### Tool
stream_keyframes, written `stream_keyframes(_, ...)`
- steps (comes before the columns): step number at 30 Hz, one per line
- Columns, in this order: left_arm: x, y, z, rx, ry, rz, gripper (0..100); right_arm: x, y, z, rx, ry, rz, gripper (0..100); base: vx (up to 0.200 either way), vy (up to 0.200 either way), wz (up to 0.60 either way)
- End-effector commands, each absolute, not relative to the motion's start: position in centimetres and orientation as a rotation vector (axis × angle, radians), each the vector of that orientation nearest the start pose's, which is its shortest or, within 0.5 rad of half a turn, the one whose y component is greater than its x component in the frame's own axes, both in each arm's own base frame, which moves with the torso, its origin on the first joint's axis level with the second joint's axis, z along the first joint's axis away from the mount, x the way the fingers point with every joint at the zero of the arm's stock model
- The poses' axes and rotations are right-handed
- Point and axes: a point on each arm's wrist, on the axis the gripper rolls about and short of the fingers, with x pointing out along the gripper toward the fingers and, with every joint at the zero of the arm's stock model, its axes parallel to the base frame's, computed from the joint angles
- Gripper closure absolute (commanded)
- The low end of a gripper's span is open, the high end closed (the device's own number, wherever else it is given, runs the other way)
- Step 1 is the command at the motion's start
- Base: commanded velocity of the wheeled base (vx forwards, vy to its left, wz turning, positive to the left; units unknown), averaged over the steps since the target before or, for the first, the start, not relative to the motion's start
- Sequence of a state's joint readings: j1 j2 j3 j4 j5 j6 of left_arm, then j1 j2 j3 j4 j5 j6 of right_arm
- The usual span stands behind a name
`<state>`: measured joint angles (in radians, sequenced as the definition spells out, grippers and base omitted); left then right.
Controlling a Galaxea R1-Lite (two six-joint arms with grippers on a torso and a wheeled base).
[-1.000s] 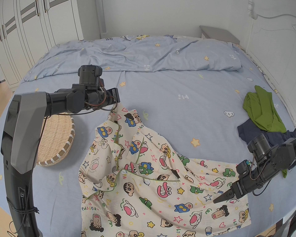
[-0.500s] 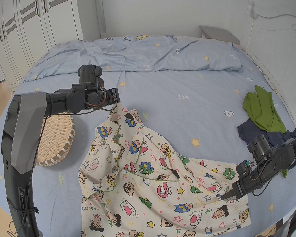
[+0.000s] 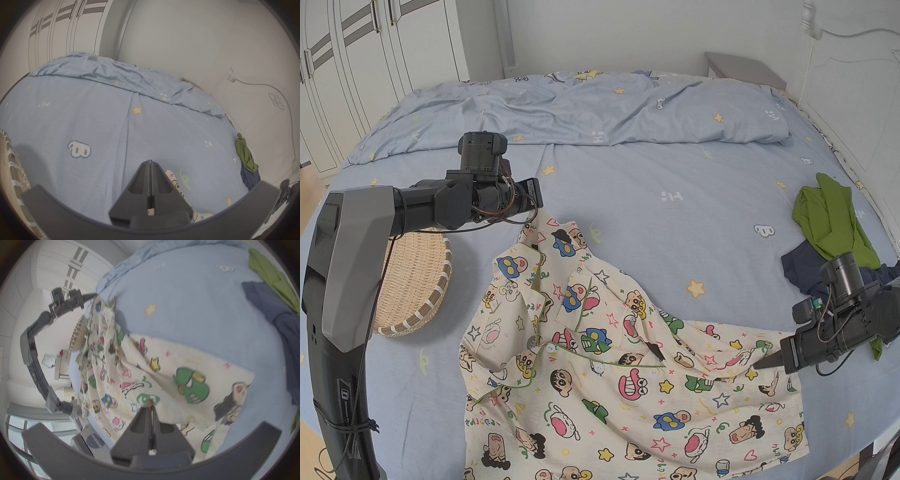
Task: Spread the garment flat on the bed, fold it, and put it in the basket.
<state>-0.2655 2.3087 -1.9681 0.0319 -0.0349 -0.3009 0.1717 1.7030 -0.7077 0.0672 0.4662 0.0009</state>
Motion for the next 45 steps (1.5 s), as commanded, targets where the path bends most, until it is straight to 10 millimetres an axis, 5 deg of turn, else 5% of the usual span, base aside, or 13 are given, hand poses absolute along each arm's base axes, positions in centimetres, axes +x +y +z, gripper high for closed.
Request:
stream_keyframes(1,47.0,-12.9,19.7,-0.252,0.413,-0.239,100,24.2,4.1,12.7,0.183,0.943,0.543,100,0.000,0.000,0.00)
stream_keyframes(8,47.0,-12.8,19.8,-0.253,0.410,-0.238,100,26.0,2.5,15.0,0.192,0.810,0.489,100,0.000,0.000,0.00)
stream_keyframes(17,47.1,-12.6,20.1,-0.257,0.396,-0.235,100,30.8,1.2,17.6,0.189,0.685,0.437,100,0.000,0.000,0.00)
stream_keyframes(26,47.6,-11.2,20.4,-0.264,0.380,-0.209,100,35.6,0.0,18.1,0.206,0.634,0.395,100,0.000,0.000,0.00)
stream_keyframes(45,48.8,-9.8,18.3,-0.268,0.420,-0.169,100,40.4,-1.2,17.0,0.231,0.609,0.302,100,0.000,0.000,0.00)
